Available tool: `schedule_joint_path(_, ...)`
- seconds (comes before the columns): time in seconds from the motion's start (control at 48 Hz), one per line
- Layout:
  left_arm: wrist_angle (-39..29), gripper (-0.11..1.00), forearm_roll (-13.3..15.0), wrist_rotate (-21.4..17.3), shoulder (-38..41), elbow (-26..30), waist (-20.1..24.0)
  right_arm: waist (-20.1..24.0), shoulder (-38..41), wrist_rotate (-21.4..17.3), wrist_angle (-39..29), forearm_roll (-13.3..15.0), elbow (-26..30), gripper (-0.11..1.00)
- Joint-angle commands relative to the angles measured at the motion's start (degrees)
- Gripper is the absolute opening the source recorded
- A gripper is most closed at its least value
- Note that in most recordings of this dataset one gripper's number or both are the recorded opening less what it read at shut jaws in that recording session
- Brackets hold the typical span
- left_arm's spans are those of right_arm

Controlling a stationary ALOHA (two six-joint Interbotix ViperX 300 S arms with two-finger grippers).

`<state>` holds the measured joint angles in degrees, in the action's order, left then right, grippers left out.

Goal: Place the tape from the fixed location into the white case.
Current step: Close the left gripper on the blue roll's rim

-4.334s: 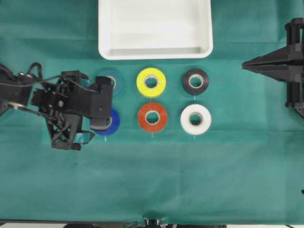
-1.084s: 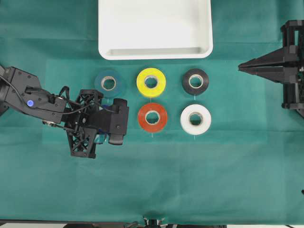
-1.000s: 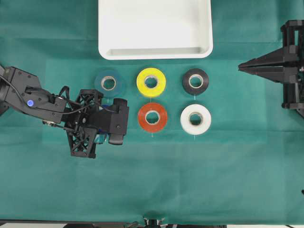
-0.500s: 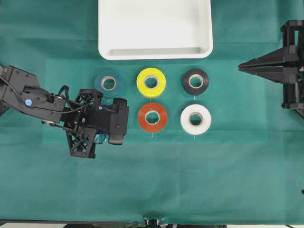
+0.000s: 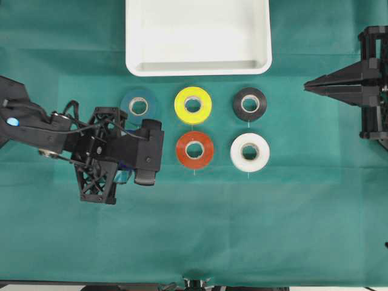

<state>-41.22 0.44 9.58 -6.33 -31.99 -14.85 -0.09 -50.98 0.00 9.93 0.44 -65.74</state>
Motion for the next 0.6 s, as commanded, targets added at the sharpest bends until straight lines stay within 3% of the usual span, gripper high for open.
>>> schedule_joint_path(0.0,-2.2,0.25,-0.18,-0.09,-2.99,2.81,-0.18,0.0,0.18,0.09,-0.18,-0.09,1.76,0.0)
schedule_joint_path(0.583,-18.81,0.25,-0.79,-0.18,-10.02,14.5,-1.05,-0.09,0.18,0.09,-0.88,0.0,2.11,0.0)
